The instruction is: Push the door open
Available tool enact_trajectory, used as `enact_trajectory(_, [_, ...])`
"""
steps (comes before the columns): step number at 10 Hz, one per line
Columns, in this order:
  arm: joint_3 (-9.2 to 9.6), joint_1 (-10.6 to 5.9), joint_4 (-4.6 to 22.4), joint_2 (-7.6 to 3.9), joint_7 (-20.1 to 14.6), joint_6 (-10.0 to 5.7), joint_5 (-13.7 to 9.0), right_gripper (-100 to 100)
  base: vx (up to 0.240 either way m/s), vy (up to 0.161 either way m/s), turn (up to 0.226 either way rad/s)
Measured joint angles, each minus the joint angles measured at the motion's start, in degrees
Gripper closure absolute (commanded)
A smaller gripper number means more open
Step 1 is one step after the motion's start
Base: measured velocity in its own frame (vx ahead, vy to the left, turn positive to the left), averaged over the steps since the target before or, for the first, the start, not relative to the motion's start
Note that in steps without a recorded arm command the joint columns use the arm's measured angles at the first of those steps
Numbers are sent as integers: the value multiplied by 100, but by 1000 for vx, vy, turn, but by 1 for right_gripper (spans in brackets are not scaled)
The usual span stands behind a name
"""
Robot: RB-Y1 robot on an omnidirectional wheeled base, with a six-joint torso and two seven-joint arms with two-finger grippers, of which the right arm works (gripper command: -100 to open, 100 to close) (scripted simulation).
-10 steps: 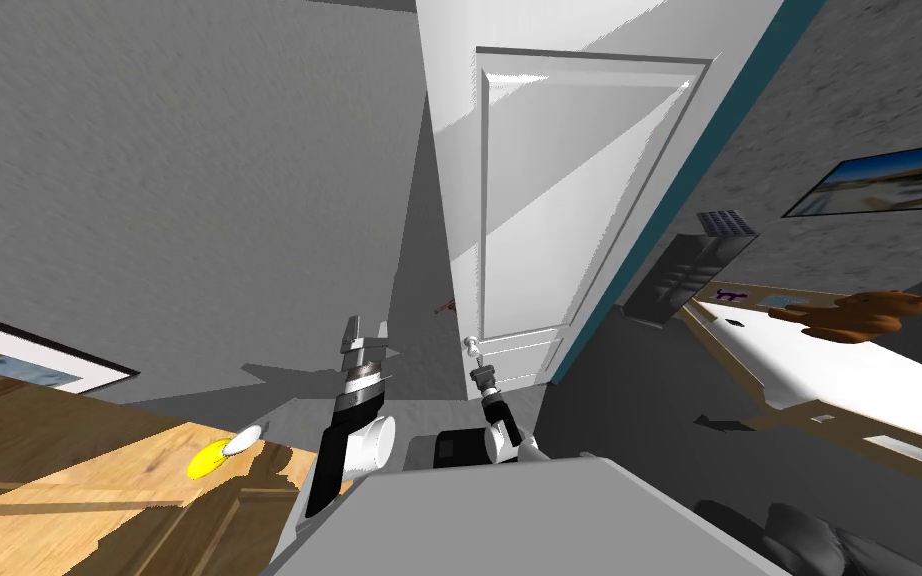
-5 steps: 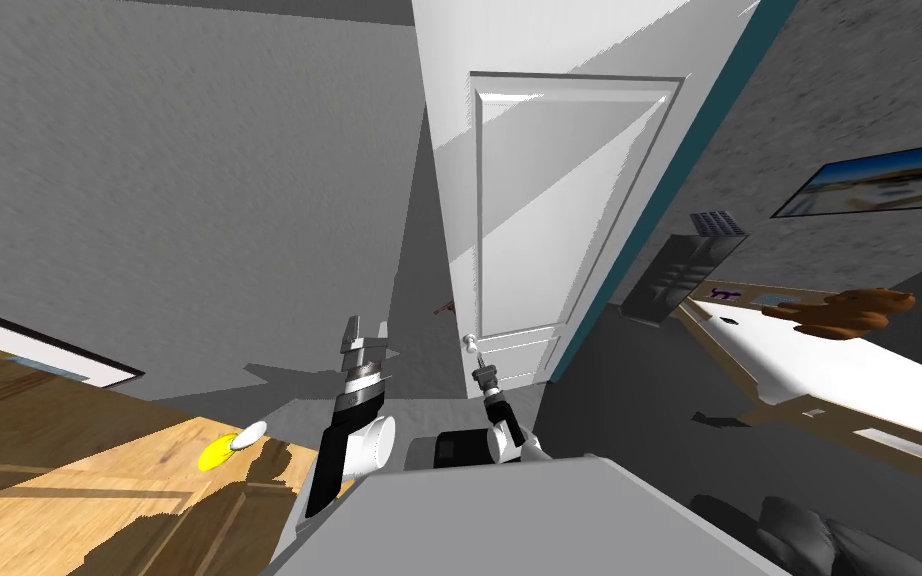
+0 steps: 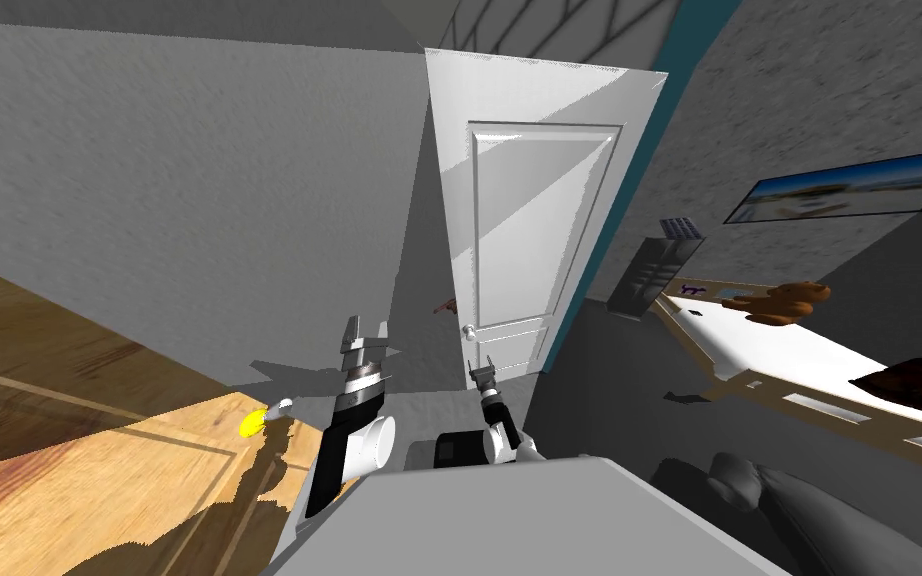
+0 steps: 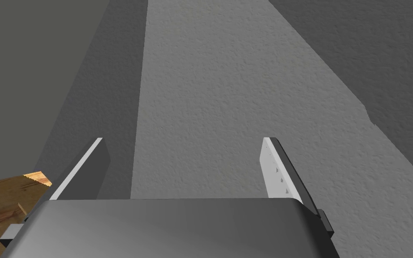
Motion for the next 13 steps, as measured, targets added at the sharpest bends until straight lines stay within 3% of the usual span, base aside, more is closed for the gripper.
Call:
enact_trajectory(2, [-11,-84,141,-136,-64,-48,-4,-100,158,19,15])
enact_trajectory(4, [-39,77,-239,-390,86,72,-28,-100,203,56,16])
enact_trajectory(7, [-52,-57,3,-316,-34,-21,-30,-100,203,35,20])
enact_trajectory(9, [-67,-101,93,-167,-86,-44,-41,-100,107,15,13])
enact_trajectory(10, [-69,-112,98,-155,-95,-46,-42,100,-8,0,-9])
enact_trajectory(13, [-67,-102,93,-167,-86,-44,-41,100,-20,-2,0])
